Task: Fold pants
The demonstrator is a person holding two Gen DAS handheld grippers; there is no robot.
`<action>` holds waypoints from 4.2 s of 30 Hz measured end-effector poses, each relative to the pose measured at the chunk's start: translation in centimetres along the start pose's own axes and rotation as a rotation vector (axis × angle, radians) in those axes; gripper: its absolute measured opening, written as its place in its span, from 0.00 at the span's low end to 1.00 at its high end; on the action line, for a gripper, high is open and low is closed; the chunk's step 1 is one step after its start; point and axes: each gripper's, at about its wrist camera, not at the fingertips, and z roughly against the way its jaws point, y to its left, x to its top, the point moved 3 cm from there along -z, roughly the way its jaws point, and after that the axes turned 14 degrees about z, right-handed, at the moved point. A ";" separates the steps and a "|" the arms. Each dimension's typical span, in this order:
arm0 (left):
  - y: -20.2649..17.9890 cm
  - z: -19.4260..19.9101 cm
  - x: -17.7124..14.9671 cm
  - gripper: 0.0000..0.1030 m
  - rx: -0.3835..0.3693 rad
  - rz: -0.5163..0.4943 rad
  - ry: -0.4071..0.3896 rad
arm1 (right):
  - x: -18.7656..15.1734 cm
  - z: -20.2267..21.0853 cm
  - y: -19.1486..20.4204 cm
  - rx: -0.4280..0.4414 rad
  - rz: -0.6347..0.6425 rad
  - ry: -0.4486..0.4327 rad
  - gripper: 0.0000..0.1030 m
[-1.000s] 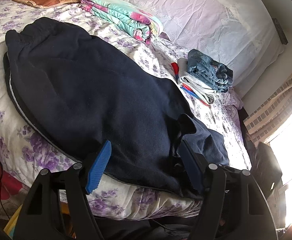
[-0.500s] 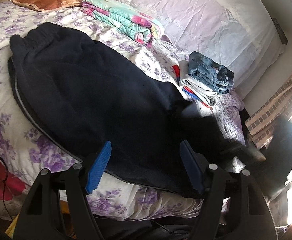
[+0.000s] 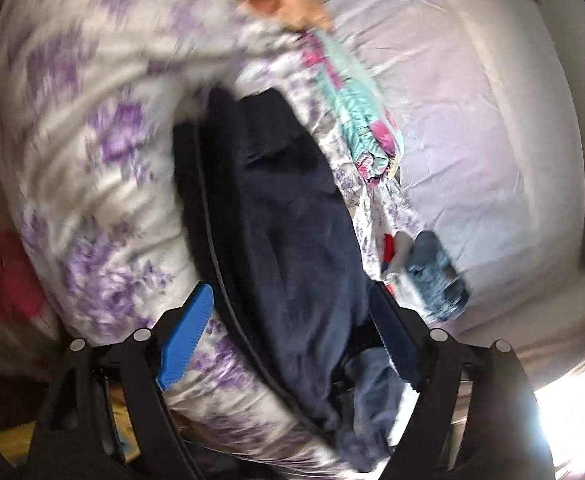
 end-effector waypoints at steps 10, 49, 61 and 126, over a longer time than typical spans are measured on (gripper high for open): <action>1.0 -1.3 3.6 0.75 0.077 0.089 -0.134 | -1.8 2.5 -1.5 -0.026 -0.074 -0.025 0.81; -11.8 -5.2 -28.6 0.90 0.052 -1.200 0.313 | -8.7 12.2 -16.7 0.012 -0.744 -0.167 0.94; -10.7 -11.1 -30.5 0.81 0.020 -1.098 0.480 | -8.7 5.4 -16.4 0.086 -0.782 -0.001 0.26; -11.1 -15.8 -17.8 0.67 0.068 -0.682 0.636 | -7.6 4.6 -16.2 0.057 -0.678 0.142 0.43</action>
